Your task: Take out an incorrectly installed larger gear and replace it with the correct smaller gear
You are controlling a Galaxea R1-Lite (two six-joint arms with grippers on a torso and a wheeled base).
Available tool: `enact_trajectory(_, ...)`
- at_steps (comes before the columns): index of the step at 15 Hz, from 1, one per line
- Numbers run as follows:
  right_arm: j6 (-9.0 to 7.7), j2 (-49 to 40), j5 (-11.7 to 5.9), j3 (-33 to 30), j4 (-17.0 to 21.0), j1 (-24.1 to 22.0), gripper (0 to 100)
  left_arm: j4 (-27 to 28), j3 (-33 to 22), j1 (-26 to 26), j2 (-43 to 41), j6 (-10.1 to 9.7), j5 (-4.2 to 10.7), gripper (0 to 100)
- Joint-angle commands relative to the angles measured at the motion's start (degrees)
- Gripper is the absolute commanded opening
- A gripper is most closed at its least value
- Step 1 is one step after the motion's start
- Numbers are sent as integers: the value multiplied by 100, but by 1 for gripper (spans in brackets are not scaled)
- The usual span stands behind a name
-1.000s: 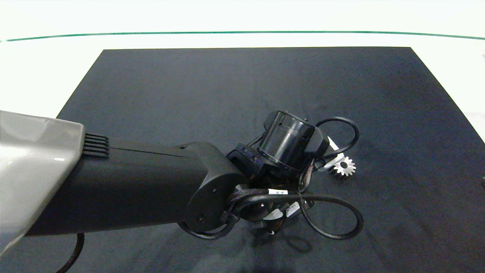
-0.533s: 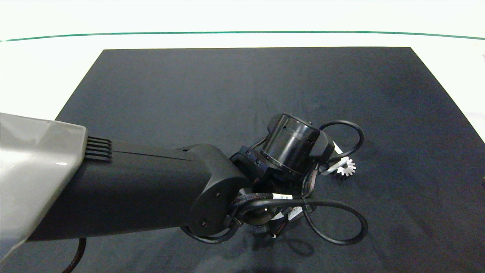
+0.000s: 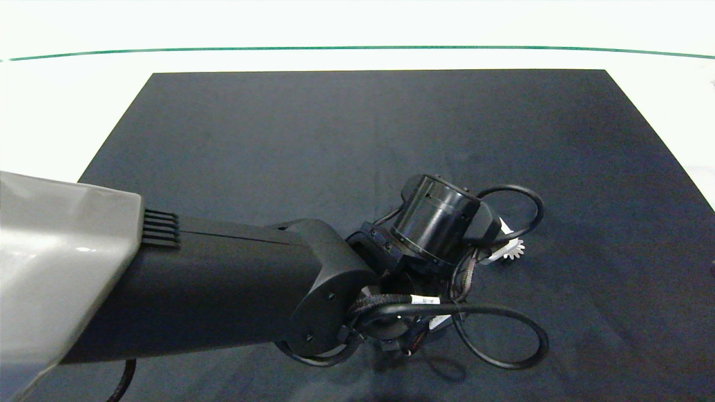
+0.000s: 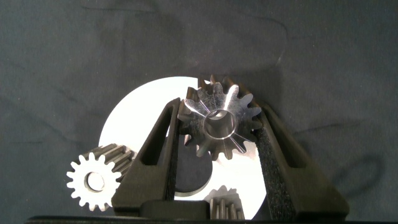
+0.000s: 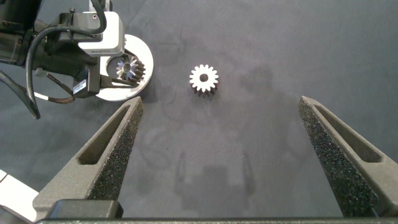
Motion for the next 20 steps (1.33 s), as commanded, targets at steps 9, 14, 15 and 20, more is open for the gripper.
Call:
enact_trajectory(9,15,-24,22,56,9,2,100,31,-196,27,118,14,31,22)
enact_trajectory(14,15,-33,22,91,9,2,100,57,-196,19,127,14,31,22)
enact_trajectory(15,24,-33,22,100,9,2,100,101,-196,19,118,14,31,22)
enact_trajectory(20,59,-42,39,117,9,2,100,101,-205,45,127,14,31,100)
